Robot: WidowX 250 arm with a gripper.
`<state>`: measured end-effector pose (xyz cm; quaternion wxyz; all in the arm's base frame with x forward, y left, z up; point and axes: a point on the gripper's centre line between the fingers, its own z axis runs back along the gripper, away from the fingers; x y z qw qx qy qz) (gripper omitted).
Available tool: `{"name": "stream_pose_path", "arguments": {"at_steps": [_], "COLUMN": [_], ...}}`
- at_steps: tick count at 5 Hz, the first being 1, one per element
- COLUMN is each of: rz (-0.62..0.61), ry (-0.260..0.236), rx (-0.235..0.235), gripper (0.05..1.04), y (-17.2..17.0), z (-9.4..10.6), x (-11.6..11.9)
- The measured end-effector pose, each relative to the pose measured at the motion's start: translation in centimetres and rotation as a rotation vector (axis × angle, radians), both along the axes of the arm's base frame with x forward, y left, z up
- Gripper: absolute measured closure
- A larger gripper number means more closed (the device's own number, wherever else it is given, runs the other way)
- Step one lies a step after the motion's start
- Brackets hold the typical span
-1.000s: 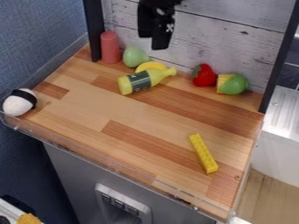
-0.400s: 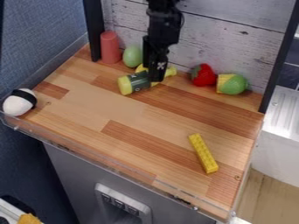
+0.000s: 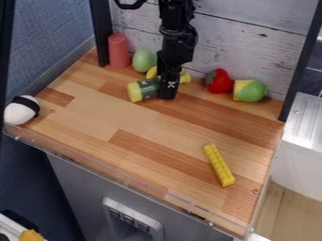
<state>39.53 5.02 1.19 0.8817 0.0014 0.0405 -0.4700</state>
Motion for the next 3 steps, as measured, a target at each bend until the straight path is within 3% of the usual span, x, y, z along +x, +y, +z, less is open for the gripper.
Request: {"name": "stream_pose_path", "arguments": {"at_steps": [1, 3], "rz": [0.065, 0.226], "ry": [-0.023, -0.027], "rx": [0.004, 0.008], "gripper": [0.412, 0.448], "y": [0.05, -0.04], "z": [-0.13, -0.25], "x": [0.21, 0.21]}}
